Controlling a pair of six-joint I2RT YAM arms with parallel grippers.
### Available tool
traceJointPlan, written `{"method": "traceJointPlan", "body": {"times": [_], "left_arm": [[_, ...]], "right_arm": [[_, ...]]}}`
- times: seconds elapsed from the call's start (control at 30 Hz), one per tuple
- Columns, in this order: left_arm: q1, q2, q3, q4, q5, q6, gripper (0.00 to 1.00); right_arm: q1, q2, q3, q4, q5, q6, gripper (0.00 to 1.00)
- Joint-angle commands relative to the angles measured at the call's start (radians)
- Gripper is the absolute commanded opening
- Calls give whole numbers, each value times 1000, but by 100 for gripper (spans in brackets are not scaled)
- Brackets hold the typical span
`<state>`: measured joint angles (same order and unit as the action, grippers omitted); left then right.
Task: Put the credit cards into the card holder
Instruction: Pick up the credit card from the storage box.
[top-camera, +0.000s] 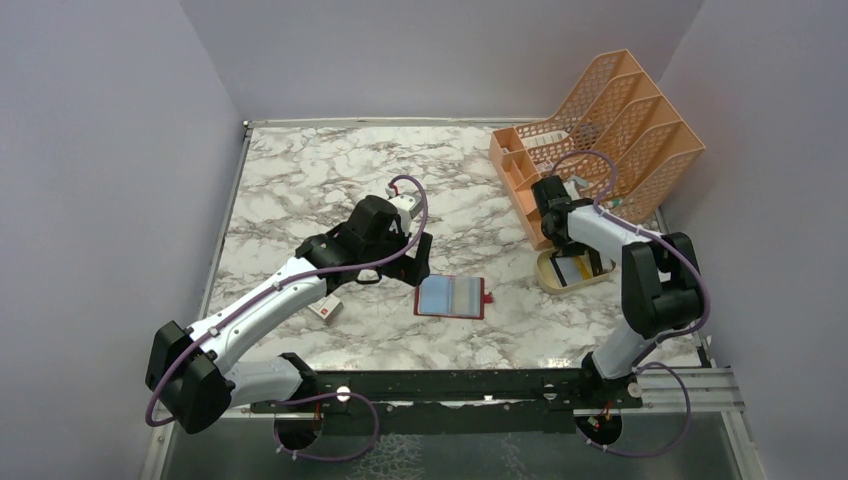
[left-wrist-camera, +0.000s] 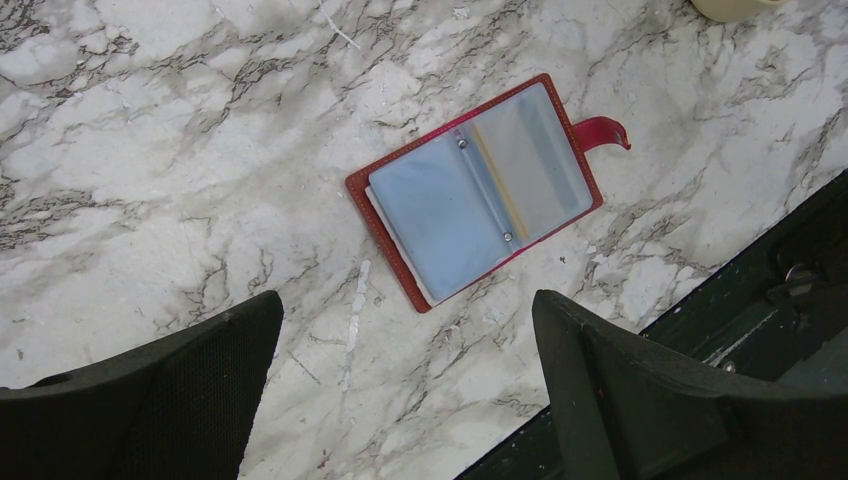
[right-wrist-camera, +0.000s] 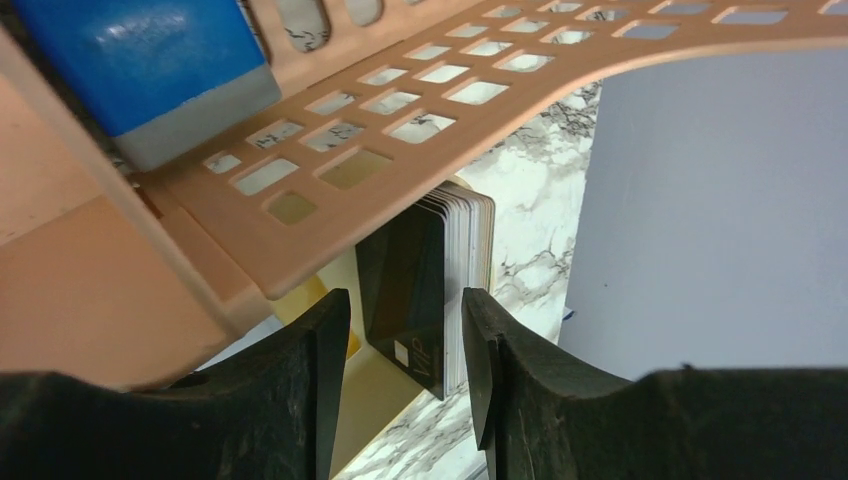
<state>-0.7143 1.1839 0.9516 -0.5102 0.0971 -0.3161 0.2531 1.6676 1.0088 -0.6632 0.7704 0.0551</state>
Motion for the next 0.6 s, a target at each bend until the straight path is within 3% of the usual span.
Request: {"method": "traceJointPlan", "body": {"times": [0.0, 0.23, 0.57], "left_arm": [[6, -9, -13, -1, 21, 0, 99], [6, -8, -13, -2, 26, 2, 99], [6, -2, -11, -2, 29, 0, 99]], "right_arm": [[-32, 23, -16, 58, 101, -2, 46], [-62, 31, -35, 108, 89, -40, 45], [-66, 16, -28, 109, 73, -46, 36]]}}
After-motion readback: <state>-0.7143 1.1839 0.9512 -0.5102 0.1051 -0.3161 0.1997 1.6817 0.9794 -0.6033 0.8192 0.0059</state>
